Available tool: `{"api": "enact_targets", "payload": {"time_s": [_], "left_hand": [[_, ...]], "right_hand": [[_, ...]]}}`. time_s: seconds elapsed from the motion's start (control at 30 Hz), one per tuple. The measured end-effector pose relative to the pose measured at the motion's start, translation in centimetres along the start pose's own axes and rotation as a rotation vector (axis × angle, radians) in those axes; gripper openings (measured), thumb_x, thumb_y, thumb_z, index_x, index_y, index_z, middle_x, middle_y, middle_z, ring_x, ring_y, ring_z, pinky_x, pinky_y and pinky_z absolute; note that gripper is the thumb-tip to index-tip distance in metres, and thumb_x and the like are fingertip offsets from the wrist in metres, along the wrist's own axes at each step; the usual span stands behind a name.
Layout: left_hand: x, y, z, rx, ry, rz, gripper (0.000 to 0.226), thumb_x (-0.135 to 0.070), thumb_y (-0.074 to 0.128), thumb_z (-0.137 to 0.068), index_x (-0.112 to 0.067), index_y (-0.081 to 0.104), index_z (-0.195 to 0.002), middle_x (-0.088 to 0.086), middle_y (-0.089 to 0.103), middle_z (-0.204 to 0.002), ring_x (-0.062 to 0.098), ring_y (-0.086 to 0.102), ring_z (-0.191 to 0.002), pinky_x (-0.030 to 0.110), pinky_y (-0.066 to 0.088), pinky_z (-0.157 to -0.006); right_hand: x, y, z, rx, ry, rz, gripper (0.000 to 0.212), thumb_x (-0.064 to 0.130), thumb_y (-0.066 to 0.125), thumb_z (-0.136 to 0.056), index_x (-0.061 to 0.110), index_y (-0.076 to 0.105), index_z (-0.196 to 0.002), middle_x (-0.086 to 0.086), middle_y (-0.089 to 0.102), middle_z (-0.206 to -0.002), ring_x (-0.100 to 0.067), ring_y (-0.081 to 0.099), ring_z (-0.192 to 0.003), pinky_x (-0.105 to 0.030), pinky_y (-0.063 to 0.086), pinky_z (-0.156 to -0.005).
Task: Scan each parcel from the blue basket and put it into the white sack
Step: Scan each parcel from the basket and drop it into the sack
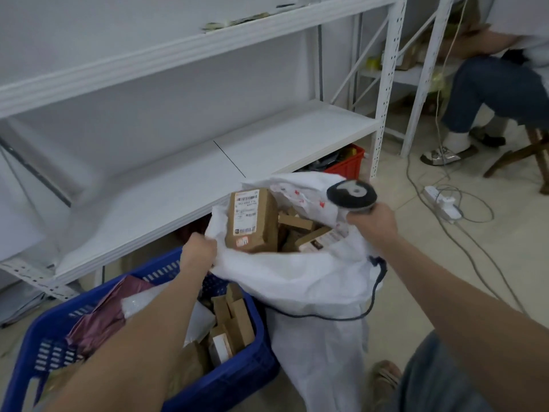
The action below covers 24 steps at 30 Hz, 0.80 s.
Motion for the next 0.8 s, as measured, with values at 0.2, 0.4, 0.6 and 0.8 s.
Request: {"api": "enact_targets", "payload": {"time_s": [0.2, 0.4, 0.6, 0.8], "left_hand": [[3.9, 1.8, 1.7, 0.223, -0.203, -0.115, 0.037, -0.01, 0.049, -0.09, 0.003, 0.047, -0.124, 0.019, 0.055, -0.106, 0.034, 0.057, -0.095, 0.042, 0.055, -0.081], [-1.6, 1.8, 1.3, 0.086, 0.105, -0.487, 0.08, -0.033, 0.066, -0.084, -0.009, 0.019, -0.144, 0.019, 0.028, -0.144, 0.038, 0.033, -0.132, 0.047, 0.039, -0.101], [-13.7, 6.5, -0.3, 0.096, 0.614, -0.657, 0.079, -0.027, 0.062, -0.087, -0.009, 0.016, -0.149, 0.011, 0.028, -0.15, 0.028, 0.026, -0.139, 0.042, 0.034, -0.107], [-11.6, 12.3, -2.5, 0.323, 0.56, -0.765, 0.067, -0.041, 0.053, -0.09, -0.022, 0.027, -0.149, 0.009, 0.039, -0.148, 0.029, 0.04, -0.133, 0.046, 0.035, -0.106]], "right_hand": [[-1.2, 2.2, 1.6, 0.196, 0.077, 0.037, 0.019, 0.009, 0.07, -0.069, 0.009, 0.066, -0.087, -0.01, 0.064, -0.093, -0.025, 0.057, -0.089, -0.034, 0.048, -0.072], [2.2, 2.3, 1.0, 0.138, 0.013, 0.062, 0.02, 0.019, 0.068, -0.063, 0.017, 0.061, -0.081, -0.003, 0.063, -0.082, -0.023, 0.06, -0.086, -0.036, 0.055, -0.077], [-0.6, 2.1, -1.8, -0.026, 0.196, 0.15, 0.049, 0.036, 0.063, -0.048, 0.019, 0.057, -0.093, -0.005, 0.061, -0.102, -0.029, 0.059, -0.098, -0.047, 0.053, -0.085], [-1.9, 4.3, -1.8, 0.011, 0.272, -0.001, 0.011, 0.01, 0.066, -0.074, 0.01, 0.058, -0.081, -0.009, 0.061, -0.086, -0.021, 0.058, -0.077, -0.033, 0.051, -0.069]]}}
Point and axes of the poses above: each hand's wrist, its own z-axis away from the middle knuckle, its own y-axis out of the palm, x = y × z, the point moved 10 cm from there along -z, towards the middle knuckle
